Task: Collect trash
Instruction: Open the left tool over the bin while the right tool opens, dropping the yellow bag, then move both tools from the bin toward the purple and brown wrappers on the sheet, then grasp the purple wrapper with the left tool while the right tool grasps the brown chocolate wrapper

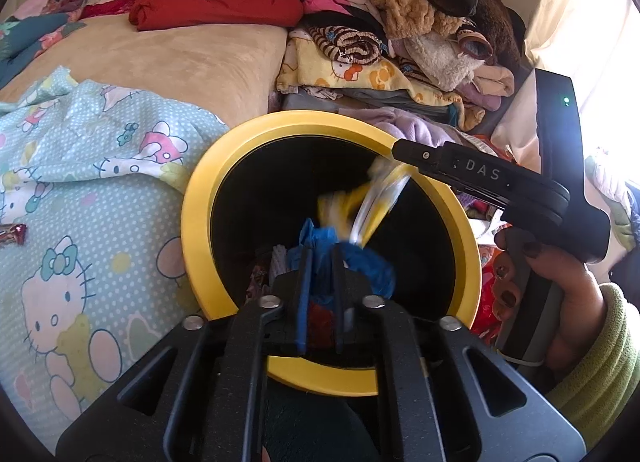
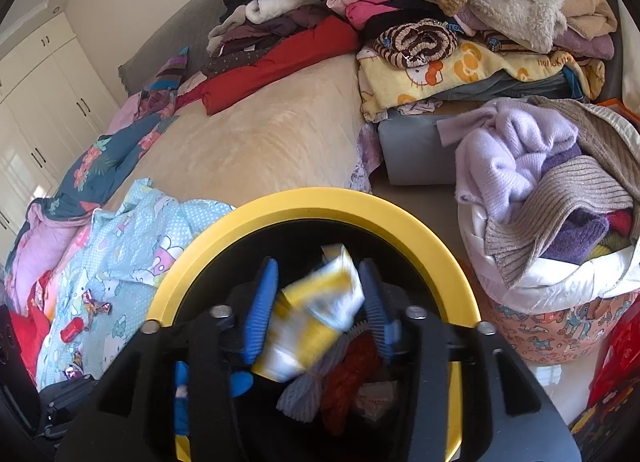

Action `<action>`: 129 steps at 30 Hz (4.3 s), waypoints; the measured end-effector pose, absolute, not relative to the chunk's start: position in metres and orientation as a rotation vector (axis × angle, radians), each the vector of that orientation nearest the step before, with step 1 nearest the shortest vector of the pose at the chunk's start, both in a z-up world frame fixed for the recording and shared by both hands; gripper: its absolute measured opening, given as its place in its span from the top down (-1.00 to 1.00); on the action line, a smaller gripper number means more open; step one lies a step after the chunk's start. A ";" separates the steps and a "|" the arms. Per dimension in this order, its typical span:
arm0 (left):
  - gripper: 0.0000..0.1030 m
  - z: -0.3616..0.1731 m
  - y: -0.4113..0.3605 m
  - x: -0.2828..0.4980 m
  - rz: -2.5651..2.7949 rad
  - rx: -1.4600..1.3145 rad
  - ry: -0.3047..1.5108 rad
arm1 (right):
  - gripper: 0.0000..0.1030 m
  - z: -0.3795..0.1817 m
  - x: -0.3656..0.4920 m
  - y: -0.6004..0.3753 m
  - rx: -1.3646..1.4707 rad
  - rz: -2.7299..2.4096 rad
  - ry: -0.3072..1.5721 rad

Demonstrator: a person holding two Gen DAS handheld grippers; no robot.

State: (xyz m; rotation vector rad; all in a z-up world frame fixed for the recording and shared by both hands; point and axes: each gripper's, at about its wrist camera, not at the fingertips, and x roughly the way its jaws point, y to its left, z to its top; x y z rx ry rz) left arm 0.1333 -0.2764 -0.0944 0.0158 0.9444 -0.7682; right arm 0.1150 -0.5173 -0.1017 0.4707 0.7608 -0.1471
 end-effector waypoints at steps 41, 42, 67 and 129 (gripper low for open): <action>-0.79 -0.024 -0.149 0.127 -0.461 -0.116 0.702 | -0.69 -0.026 0.106 -0.427 0.287 -0.039 0.568; -0.79 -0.023 -0.146 0.126 -0.457 -0.118 0.698 | -0.69 -0.024 0.105 -0.424 0.283 -0.034 0.563; -0.78 -0.007 -0.059 0.127 -0.313 -0.190 0.625 | -0.77 0.001 0.103 -0.341 0.210 0.138 0.513; -0.77 -0.108 0.062 0.128 -0.183 -0.315 0.817 | -0.69 -0.097 0.230 -0.172 -0.082 0.457 0.844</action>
